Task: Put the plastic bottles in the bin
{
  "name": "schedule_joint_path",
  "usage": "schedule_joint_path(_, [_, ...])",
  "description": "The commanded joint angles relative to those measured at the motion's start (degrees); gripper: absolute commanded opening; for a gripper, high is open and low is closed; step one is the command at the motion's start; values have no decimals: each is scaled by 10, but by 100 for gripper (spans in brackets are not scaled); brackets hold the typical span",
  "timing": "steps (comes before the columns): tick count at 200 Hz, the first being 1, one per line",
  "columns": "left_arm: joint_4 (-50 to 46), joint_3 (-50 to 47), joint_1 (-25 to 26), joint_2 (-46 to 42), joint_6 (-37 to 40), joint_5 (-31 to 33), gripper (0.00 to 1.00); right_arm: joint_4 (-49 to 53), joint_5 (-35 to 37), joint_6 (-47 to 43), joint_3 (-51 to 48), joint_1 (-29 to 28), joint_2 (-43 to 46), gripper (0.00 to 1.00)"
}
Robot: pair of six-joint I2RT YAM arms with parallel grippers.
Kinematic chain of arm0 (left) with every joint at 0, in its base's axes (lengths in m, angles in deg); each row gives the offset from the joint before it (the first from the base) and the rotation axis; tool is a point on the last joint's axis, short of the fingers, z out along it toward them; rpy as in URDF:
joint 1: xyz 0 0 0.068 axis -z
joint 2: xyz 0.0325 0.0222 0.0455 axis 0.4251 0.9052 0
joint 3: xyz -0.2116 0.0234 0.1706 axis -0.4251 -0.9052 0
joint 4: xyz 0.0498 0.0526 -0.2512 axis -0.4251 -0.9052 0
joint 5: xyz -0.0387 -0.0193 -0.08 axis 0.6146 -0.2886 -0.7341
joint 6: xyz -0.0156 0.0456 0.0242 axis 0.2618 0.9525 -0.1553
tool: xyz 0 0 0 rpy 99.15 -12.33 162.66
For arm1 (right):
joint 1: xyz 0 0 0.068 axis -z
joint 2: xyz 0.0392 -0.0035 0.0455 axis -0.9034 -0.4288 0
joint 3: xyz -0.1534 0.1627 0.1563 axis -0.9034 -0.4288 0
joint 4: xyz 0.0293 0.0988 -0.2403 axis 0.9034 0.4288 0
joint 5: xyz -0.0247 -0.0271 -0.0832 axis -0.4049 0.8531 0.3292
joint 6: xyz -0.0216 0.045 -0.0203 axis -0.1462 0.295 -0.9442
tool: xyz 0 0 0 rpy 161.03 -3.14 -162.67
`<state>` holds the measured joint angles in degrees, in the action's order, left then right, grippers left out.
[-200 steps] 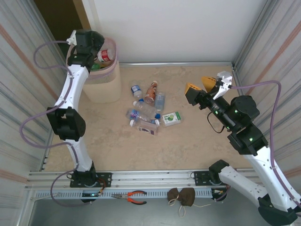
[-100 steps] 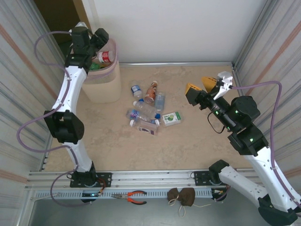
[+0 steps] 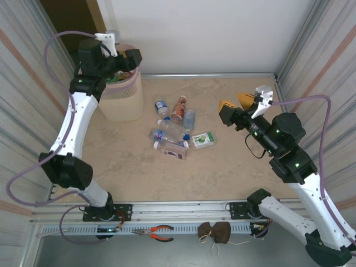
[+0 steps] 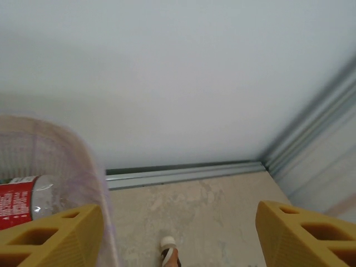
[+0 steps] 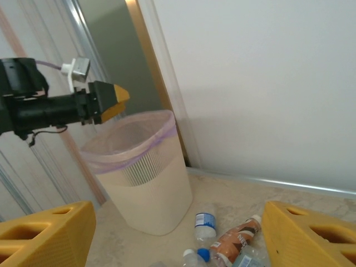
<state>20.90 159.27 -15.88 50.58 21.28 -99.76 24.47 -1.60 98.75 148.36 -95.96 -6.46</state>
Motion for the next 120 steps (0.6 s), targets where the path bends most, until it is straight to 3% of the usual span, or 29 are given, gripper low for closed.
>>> schedule_joint_path(1, [-48,-34,26,-40,106,-51,73,1,7,3,3,5,1,77])
schedule_joint_path(27, [-79,-79,53,-74,112,-29,72,2,4,3,3,6,-3,77])
schedule_joint_path(47, [-88,-127,83,-103,66,39,71,0,3,4,0,6,-6,77])
schedule_joint_path(86, [-121,-197,155,-133,-130,237,65,-1,3,13,-6,6,-5,77])
schedule_joint_path(120, [-208,-220,199,-135,-324,334,65,2,2,17,-5,7,-5,77])
